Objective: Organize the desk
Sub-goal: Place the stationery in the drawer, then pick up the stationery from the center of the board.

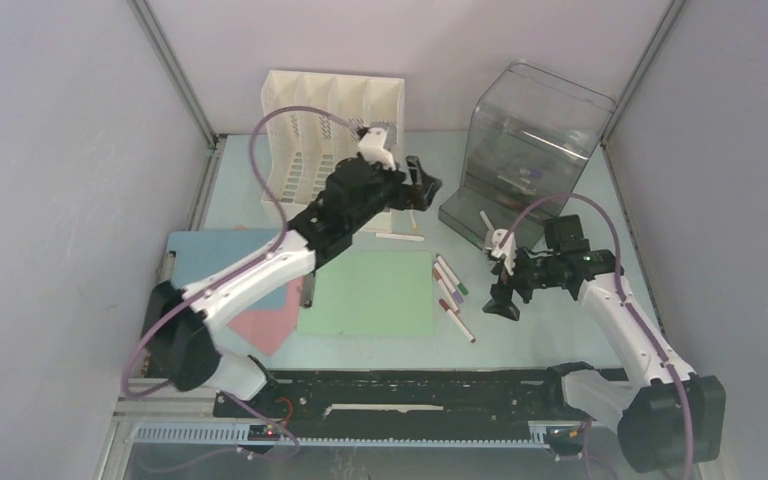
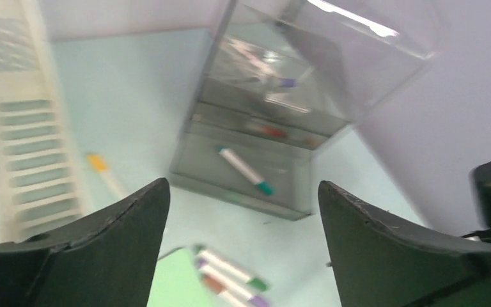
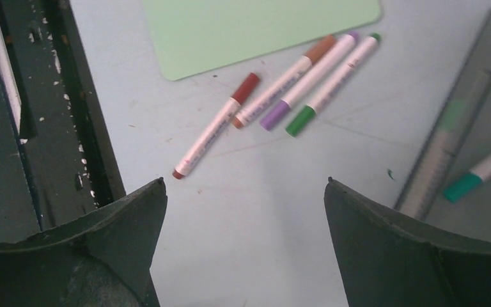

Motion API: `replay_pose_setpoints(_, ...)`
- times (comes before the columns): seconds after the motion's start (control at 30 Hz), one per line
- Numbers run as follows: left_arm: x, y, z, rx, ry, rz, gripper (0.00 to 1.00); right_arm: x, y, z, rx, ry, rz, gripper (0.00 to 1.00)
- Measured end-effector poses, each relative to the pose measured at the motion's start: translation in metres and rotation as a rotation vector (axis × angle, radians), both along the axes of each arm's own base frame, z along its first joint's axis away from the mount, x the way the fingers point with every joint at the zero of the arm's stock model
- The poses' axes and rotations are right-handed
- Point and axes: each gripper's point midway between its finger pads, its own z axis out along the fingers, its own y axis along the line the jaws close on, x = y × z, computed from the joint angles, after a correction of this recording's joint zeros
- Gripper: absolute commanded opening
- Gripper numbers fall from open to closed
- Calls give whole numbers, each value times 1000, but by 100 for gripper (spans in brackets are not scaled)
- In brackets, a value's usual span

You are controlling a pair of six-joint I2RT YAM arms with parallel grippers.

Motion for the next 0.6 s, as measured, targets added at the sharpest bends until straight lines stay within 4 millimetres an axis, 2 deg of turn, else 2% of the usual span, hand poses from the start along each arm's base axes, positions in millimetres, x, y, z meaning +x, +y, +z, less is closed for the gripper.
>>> replay_pose_setpoints(0.13,-12,64,2,157,-112,126,100,-7,21,-10,-38,21,65,100)
replay_pose_setpoints(0.27,-18,138,-12,294,-162,327,100,-13,39,-27,-118,45,119,100)
replay_pose_setpoints(0.3,-19,149,-13,317,-165,352,100,-14,41,-32,-140,50,129,100)
replay_pose_setpoints(0.37,-23,164,-12,361,-176,376,100,-17,46,-46,-208,66,153,100)
replay_pose_setpoints(0.6,-39,189,-4,512,-231,364,100,-31,54,-92,-454,84,247,100)
